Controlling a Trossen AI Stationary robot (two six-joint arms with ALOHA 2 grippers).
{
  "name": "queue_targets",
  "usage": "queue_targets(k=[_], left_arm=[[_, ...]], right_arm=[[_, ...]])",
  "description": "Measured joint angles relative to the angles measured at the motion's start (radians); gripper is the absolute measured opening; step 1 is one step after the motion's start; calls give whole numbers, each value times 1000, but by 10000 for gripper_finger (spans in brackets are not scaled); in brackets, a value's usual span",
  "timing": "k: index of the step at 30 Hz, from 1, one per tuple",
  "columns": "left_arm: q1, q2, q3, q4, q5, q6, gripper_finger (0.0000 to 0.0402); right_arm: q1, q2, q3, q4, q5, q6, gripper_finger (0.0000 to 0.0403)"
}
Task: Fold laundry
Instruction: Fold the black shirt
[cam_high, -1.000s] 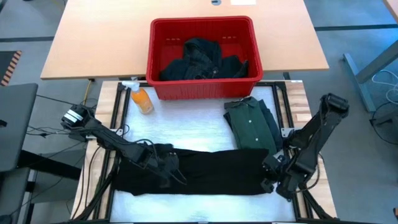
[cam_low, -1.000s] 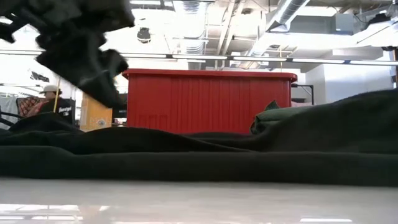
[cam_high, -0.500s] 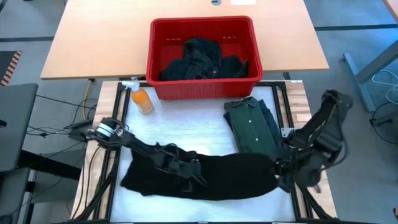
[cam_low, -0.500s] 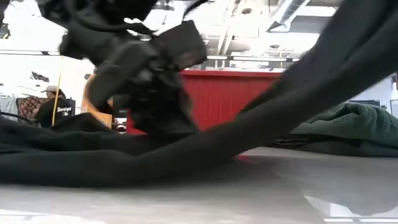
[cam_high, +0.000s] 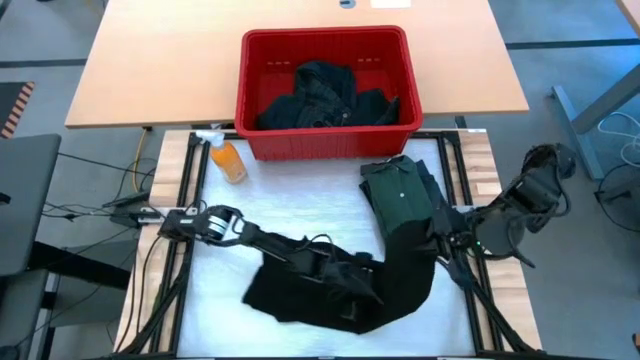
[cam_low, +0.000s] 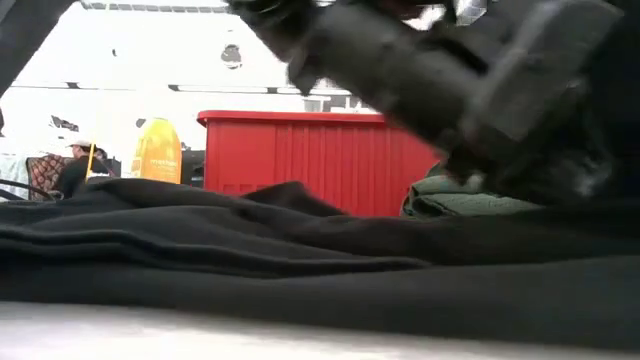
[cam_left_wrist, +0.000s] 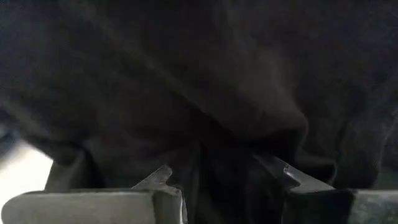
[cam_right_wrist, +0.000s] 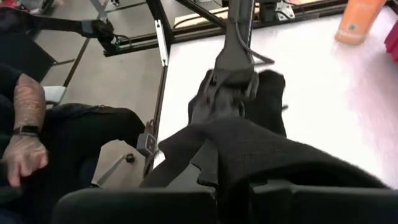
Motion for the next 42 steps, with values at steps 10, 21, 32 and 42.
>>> queue_targets(k=[10, 21, 32, 42], left_arm=[[9, -96, 281, -909, -134, 159, 82], [-133, -529, 180, -1763, -540, -254, 39], [-265, -1191, -403, -1442, -679, -641, 31], [-281, -1477, -697, -1298, -666, -666, 31]], right_arm=[[-74, 68, 0, 31, -107, -77, 30], [-192, 257, 0, 158, -137, -175, 31], [-412, 568, 0, 503, -371, -380, 33], [-524, 774, 1, 869, -673, -397, 42]])
